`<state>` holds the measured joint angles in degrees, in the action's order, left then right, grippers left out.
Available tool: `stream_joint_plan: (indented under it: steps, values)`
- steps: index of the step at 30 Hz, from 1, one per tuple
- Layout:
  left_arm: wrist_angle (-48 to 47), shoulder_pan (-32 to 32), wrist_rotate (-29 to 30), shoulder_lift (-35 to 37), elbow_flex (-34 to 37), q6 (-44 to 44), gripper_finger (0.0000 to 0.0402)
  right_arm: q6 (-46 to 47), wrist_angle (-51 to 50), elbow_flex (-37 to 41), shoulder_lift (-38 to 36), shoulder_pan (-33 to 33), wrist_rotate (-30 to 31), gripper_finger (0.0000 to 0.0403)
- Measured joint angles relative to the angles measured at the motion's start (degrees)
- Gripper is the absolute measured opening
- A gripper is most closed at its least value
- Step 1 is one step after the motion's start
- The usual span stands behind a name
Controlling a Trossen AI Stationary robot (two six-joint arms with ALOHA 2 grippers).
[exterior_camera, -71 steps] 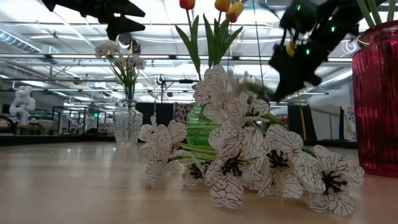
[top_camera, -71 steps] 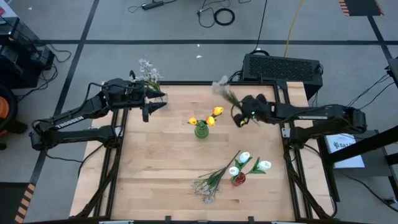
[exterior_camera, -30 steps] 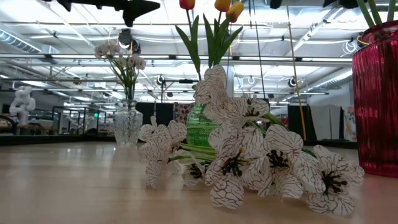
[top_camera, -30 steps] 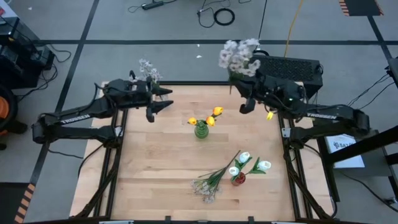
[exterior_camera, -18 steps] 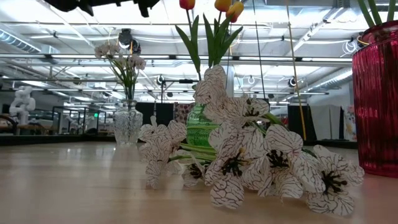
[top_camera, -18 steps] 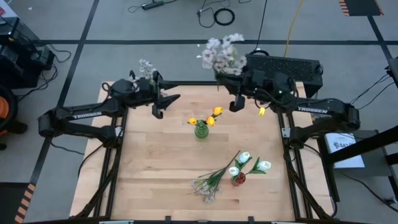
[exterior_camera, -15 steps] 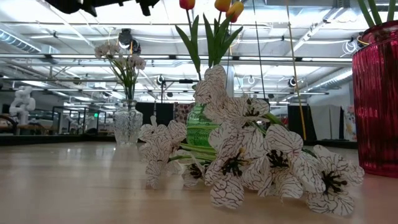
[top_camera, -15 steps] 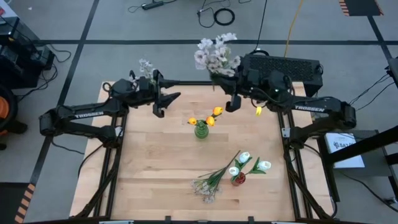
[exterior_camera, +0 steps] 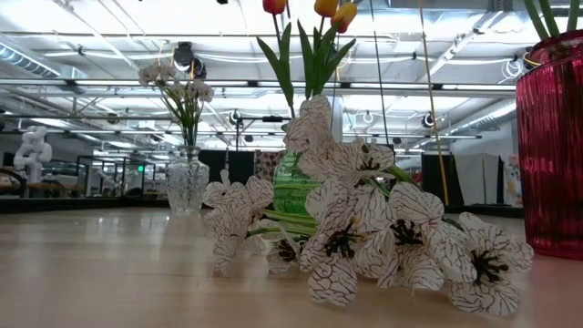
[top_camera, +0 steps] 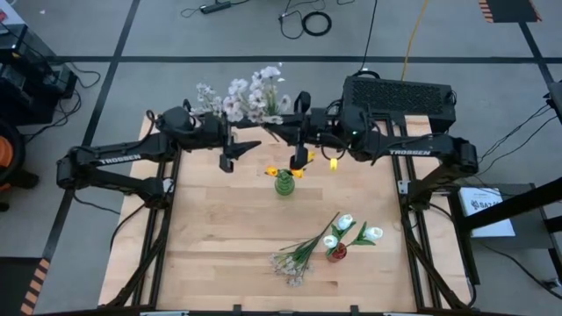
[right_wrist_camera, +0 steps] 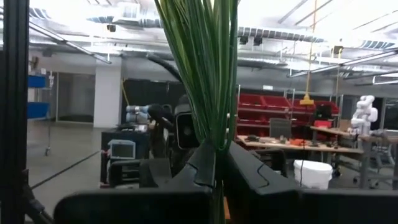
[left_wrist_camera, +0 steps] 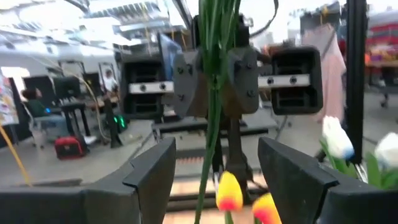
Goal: Sort flowers into vase by color
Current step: Put the top white flowers into the transparent vase
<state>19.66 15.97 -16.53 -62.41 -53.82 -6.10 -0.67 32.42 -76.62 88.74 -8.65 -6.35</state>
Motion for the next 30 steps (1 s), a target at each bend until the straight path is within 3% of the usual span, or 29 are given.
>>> stream_joint_plan:
  steps: [6, 10, 16, 22, 30]
  values:
    - [-4.4, 0.1, -0.2, 0.0, -2.9, -0.2, 0.0240, 0.0, -0.6, 0.0, 0.4, 0.8, 0.0, 0.0008]
    - [-5.1, -0.4, -2.9, -1.0, -4.1, 0.8, 0.0280, -0.2, -1.1, 0.0, 0.4, 0.9, 0.0, 0.0008]
    - [-5.0, -0.7, -1.9, -4.1, -6.7, 1.3, 0.0333, -0.2, -1.2, 0.0, 0.4, 0.9, 0.0, 0.0009]
    - [-5.1, -0.7, -1.6, -6.8, -8.5, 0.8, 0.0325, -1.0, -1.5, 0.0, 0.4, 0.9, 0.0, 0.0009]
    - [-5.3, -0.7, -3.6, -7.2, -9.1, -0.7, 0.0277, -1.1, -3.2, 0.0, 0.3, 0.9, 0.0, 0.0009]
